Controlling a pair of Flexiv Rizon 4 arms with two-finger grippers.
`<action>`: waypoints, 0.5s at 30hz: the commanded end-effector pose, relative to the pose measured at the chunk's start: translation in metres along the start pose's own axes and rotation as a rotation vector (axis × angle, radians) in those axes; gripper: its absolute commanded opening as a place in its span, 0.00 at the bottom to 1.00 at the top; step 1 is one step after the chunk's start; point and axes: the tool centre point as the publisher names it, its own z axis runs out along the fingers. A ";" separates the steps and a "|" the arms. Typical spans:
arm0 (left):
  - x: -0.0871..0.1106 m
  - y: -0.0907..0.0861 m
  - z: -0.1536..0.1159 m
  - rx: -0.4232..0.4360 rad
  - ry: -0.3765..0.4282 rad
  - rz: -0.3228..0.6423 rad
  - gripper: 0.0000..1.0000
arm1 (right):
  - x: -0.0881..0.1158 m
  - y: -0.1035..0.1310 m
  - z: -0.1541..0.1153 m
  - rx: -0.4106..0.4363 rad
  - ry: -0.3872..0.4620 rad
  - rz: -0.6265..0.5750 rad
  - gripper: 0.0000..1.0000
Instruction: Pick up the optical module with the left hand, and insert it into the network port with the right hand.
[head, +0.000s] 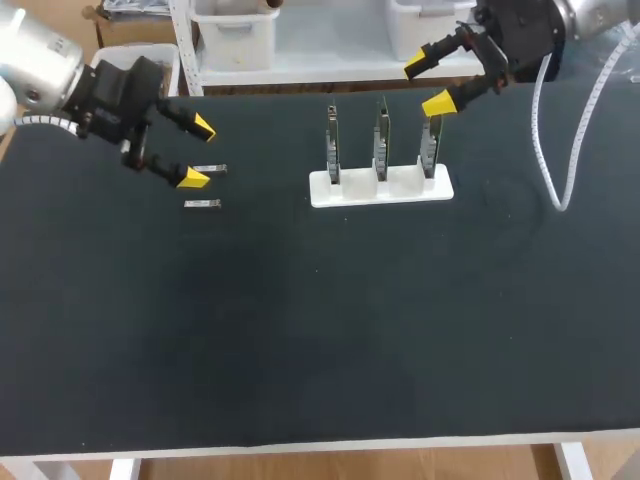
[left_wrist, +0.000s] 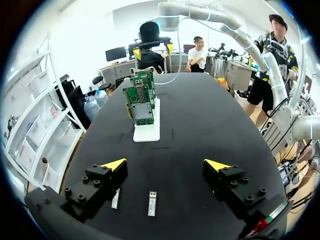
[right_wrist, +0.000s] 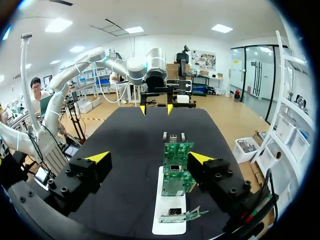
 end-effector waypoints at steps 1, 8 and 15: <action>-0.007 0.015 -0.005 0.006 0.057 0.012 1.00 | 0.000 0.001 0.000 0.002 0.001 0.000 1.00; -0.033 0.049 -0.021 0.041 0.328 0.082 1.00 | 0.000 0.001 0.000 0.002 0.001 0.000 1.00; -0.010 0.033 -0.020 0.082 0.377 -0.001 1.00 | 0.000 0.001 0.000 0.002 0.001 0.000 1.00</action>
